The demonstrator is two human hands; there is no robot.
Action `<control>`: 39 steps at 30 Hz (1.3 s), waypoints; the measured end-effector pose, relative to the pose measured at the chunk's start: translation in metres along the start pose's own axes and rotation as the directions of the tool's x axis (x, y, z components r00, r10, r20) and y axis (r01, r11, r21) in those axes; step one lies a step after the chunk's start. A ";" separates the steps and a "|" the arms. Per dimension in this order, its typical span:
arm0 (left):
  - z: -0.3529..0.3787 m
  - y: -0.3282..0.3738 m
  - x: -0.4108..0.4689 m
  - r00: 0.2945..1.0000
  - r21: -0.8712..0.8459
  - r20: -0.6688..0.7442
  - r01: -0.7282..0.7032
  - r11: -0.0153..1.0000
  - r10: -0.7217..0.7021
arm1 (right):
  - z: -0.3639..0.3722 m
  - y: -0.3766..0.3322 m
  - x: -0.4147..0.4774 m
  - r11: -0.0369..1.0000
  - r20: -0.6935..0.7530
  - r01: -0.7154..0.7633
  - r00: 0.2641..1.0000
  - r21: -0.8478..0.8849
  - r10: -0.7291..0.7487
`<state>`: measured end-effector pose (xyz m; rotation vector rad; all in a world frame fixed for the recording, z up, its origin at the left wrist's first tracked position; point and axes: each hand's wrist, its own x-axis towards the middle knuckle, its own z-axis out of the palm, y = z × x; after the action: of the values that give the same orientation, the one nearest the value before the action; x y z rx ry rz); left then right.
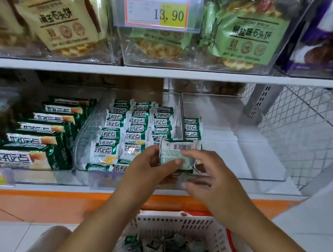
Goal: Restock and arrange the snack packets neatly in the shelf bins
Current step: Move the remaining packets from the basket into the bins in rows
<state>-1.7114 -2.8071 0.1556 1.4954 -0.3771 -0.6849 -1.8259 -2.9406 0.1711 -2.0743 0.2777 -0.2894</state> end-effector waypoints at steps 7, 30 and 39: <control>0.001 0.004 -0.010 0.995 0.087 0.099 -0.024 0.996 0.015 | -0.009 0.010 0.006 0.997 -0.067 -0.037 0.997 -0.065 0.032; 0.001 0.004 -0.001 0.993 0.215 0.085 -0.102 0.971 0.085 | -0.019 0.000 0.028 0.982 0.055 -0.182 0.982 0.051 0.179; 0.001 0.000 0.004 0.979 0.292 -0.064 -0.168 0.941 0.195 | -0.031 0.015 0.041 0.959 -0.054 -0.210 0.973 0.191 0.224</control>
<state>-1.7090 -2.8109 0.1550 1.7335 -0.5541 -0.4246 -1.7983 -2.9863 0.1772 -1.8344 0.5025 -0.2502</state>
